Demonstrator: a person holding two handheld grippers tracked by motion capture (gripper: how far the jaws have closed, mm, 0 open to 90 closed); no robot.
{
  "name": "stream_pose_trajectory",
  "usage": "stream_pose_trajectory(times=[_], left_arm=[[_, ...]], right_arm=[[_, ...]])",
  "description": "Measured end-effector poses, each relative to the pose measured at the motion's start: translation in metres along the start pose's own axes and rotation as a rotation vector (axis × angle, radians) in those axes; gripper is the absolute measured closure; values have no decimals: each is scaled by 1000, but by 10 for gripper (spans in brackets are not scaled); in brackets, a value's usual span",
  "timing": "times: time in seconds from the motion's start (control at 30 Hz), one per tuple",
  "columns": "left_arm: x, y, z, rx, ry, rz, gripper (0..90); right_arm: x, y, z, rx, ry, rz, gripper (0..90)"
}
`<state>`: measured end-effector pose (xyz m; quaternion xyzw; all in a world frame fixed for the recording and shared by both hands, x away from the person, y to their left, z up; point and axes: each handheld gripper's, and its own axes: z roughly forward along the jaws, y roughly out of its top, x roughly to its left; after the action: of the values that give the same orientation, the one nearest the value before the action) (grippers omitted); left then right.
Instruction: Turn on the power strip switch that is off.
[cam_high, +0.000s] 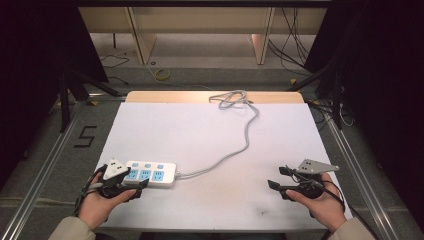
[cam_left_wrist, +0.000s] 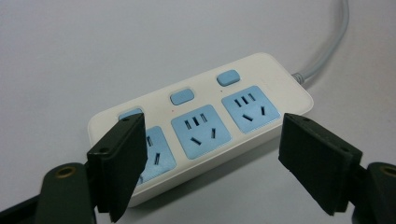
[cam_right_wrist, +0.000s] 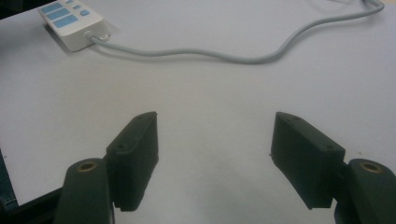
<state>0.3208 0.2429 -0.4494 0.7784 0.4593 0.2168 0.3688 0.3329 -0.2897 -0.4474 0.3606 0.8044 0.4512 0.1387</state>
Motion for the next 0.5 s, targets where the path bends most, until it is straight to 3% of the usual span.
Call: stream_pose_trajectory(times=[0.13,0.23,0.3,0.4,0.5], left_arm=[[0,0,-1,1,5,-5,253],[1,0,-3,4,16,-25,332],[2,1,-5,2,30,-31,432],[4,2,-8,-18,19,-45,658],[5,2,-10,-15,5,-40,777]], right_arm=[[0,0,0,3,-1,0,329],[1,1,0,-2,-2,-1,330],[1,1,0,-2,-4,0,330],[1,1,0,1,-6,2,331],[1,1,0,1,-6,5,331]])
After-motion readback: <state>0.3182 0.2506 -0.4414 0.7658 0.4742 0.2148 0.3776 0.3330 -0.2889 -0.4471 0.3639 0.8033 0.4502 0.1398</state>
